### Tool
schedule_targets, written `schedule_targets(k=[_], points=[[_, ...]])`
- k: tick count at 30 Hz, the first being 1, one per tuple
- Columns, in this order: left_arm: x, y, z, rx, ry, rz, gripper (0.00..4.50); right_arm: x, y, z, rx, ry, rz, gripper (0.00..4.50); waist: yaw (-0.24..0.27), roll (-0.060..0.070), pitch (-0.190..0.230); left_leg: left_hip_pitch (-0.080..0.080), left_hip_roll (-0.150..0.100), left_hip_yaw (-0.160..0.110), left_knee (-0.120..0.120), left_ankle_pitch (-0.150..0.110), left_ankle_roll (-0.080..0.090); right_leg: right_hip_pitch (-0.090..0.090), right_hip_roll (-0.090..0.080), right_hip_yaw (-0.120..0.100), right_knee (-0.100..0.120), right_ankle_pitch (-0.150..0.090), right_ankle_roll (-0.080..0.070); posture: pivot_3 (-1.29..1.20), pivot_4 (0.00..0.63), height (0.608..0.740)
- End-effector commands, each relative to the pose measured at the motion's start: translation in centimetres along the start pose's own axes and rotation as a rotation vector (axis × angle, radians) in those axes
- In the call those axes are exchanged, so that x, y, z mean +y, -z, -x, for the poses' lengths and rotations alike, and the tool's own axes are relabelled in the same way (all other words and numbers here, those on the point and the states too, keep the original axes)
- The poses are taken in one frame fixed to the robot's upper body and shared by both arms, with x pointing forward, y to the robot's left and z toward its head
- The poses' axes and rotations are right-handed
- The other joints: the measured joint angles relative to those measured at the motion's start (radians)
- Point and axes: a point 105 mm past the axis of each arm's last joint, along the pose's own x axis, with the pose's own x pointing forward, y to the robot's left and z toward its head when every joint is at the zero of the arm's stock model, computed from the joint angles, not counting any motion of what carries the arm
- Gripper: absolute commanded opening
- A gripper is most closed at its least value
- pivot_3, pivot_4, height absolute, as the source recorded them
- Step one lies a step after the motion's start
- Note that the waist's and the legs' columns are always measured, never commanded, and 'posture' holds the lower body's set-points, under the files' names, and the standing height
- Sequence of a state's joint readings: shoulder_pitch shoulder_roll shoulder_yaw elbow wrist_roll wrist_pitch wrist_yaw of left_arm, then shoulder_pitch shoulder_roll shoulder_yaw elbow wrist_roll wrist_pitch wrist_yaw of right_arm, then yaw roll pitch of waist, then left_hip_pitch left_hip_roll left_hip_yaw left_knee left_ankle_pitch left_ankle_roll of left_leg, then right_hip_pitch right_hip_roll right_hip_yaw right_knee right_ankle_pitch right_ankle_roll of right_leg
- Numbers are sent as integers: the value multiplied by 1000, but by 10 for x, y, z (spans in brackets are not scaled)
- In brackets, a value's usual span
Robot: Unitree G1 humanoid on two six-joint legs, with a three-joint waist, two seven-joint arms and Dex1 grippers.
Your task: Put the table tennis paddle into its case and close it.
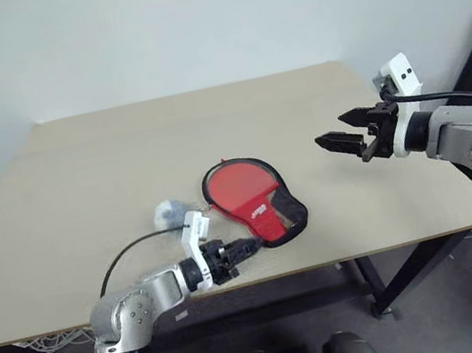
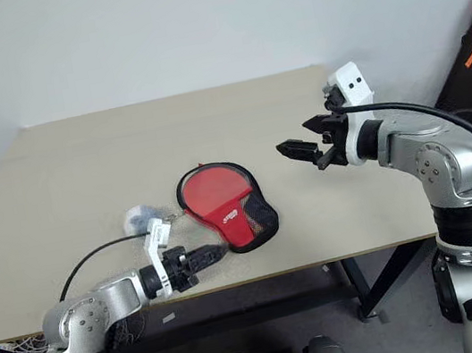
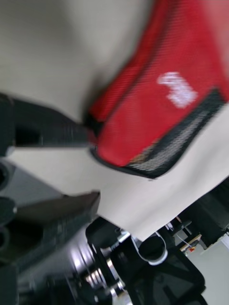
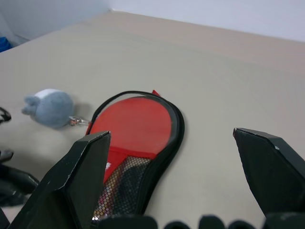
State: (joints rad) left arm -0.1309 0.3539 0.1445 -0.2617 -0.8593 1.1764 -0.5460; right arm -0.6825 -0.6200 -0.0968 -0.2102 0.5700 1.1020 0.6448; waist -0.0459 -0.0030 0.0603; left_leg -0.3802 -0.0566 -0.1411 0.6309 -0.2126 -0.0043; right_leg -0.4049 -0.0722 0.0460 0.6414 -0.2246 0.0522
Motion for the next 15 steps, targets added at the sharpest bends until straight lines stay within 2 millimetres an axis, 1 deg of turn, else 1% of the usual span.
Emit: schedule_targets(k=[1, 4, 11, 15], points=[[-9, -5, 3, -23, 16, -8, 2894, 6, -9, 3, -36, -7, 25, 4500, 1, 0, 0, 0, 0, 0, 0, 0, 0, 0, 0, 0, 0, 0, 0, 0, 0, 739], [-5, -4, 1, -25, -9, 15, 3887, 8, -8, 3, -41, -8, 18, 4500, 1, 0, 0, 0, -1, 0, 0, 0, 0, 1, -1, 0, 0, 0, 0, 0, 0, 739], [-4, -9, -5, -55, -15, 87, 3887, 11, -9, 2, -52, -6, 6, 4500, 0, 0, 0, 0, 0, 0, 0, 0, 0, 0, 0, 0, 0, 0, 0, 0, 0, 739], [-3, -6, -12, -45, -28, 152, 3887, 13, -8, 1, -56, -8, -2, 4500, 0, 0, 0, 0, 0, 0, 0, 0, 0, 0, 0, 0, 0, 0, 0, 0, 0, 739]])
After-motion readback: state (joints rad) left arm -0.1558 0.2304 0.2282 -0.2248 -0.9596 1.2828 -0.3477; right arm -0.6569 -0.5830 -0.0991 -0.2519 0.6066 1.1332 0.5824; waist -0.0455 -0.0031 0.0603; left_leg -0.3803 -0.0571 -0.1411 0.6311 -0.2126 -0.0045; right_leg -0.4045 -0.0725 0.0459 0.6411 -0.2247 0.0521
